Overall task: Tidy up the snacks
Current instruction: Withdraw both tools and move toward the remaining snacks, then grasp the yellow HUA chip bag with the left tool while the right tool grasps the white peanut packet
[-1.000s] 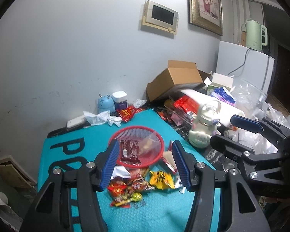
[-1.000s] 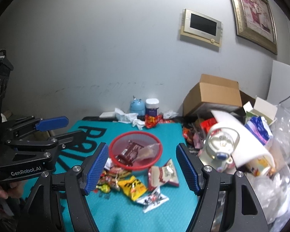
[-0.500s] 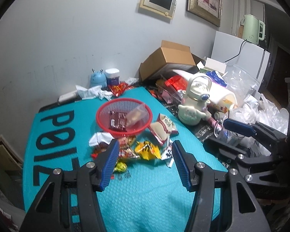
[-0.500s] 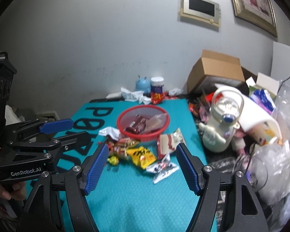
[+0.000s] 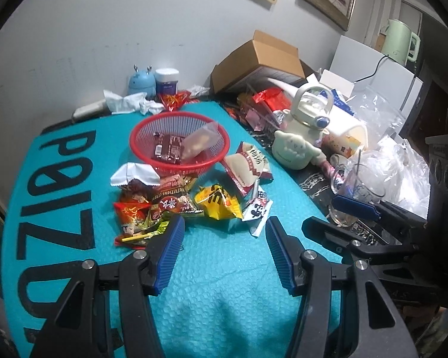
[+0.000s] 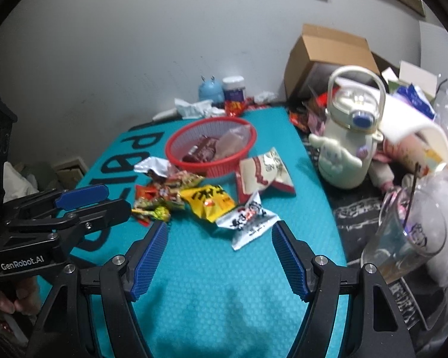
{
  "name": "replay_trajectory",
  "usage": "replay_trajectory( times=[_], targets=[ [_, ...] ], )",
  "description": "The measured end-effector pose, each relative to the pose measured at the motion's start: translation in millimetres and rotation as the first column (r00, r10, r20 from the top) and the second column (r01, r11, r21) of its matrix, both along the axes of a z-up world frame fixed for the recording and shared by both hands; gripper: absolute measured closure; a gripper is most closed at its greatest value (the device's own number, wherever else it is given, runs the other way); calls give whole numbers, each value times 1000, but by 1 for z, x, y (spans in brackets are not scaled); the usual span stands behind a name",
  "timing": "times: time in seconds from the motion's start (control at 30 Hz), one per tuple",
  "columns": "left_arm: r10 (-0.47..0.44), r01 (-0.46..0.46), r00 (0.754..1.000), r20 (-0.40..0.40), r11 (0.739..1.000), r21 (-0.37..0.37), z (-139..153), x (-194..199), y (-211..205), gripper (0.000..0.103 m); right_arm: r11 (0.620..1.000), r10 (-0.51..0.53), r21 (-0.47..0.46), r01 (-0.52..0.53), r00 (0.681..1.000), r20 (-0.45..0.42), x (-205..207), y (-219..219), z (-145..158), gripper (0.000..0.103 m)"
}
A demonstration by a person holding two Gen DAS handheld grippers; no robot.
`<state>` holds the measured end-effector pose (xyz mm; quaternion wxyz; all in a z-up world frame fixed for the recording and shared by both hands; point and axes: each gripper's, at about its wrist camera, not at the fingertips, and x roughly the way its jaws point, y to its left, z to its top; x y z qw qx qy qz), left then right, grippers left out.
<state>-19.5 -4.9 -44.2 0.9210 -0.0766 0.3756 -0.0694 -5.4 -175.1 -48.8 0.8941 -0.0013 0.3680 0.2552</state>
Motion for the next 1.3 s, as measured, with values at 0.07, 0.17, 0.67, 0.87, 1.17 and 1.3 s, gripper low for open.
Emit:
replay_trajectory(
  times=[0.07, 0.17, 0.67, 0.87, 1.17, 1.3],
  targets=[
    [7, -7, 1000, -20, 1000, -10, -8, 8, 3, 47, 1000, -5, -5, 5, 1000, -16, 7, 0, -7, 30],
    [10, -12, 999, -49, 999, -30, -18, 21, 6, 47, 1000, -7, -16, 6, 999, -44, 20, 1, -19, 30],
    [23, -24, 993, -112, 1000, -12, -42, 76, 12, 47, 996, -2, -88, -10, 990, -138, 77, 12, -66, 24],
    [-12, 12, 993, -116, 1000, 0, -45, 93, 8, 47, 993, 32, -107, -51, 984, -173, 94, 19, -83, 20],
    [-94, 94, 987, -133, 996, -7, -52, 117, -6, 47, 992, 90, -72, -104, 979, -183, 111, 24, -93, 15],
    [-110, 111, 982, -154, 994, -3, -59, 125, -10, 47, 988, 111, -90, -128, 979, -172, 109, 26, -96, 33]
  ],
)
